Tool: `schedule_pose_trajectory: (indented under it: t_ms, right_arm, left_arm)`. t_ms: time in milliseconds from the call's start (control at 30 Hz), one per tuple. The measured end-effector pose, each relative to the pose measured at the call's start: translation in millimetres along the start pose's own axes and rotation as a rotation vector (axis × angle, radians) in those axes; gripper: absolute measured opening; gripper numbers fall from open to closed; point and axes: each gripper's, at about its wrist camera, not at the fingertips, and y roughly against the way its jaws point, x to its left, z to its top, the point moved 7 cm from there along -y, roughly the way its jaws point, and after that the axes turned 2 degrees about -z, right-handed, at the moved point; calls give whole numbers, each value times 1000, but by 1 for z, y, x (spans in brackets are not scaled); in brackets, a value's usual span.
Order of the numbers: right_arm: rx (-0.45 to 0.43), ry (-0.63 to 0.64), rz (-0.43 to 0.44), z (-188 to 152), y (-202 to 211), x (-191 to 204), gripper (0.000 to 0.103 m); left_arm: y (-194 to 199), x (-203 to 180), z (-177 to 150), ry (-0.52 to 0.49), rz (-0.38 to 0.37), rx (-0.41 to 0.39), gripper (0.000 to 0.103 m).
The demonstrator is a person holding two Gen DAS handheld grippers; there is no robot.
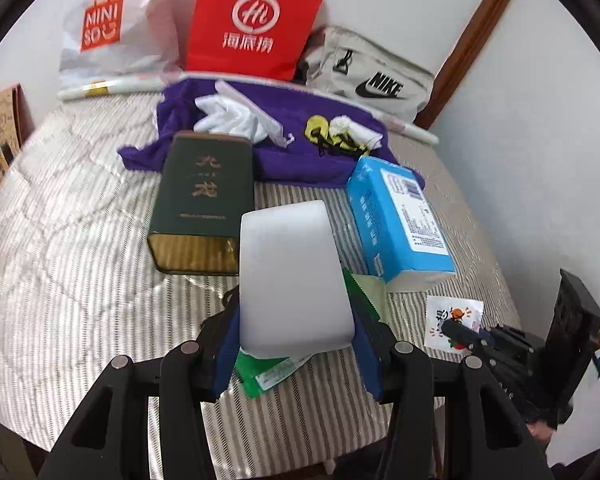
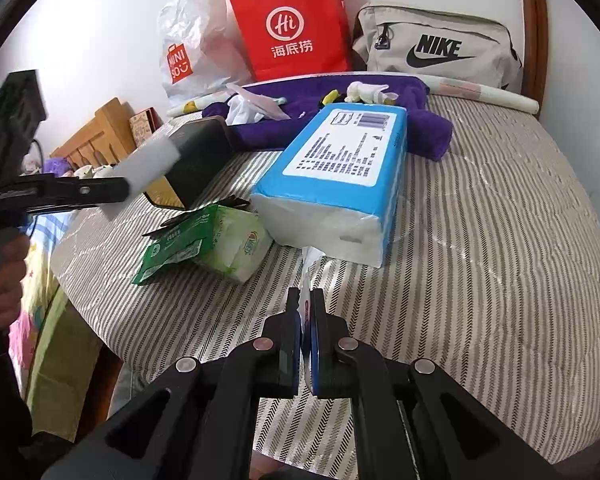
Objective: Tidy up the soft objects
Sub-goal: 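Carry the sponge with the left tool while the right tool carries the packet to the towel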
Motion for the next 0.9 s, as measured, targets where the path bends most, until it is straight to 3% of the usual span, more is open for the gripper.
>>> schedule_pose_trajectory:
  t_ms: [133,567,900]
  right_arm:
    - [-17,14,-2,5,11,5,4]
    - [-90,24,12,48,39,11,4]
    - [-136,43,40,92,40,15,4]
  left_arm:
    - [15,6,0,-25,79,-35,49]
    - [36,29,22,83,52,-61,49]
    - [35,30,39,97,40,-71,50]
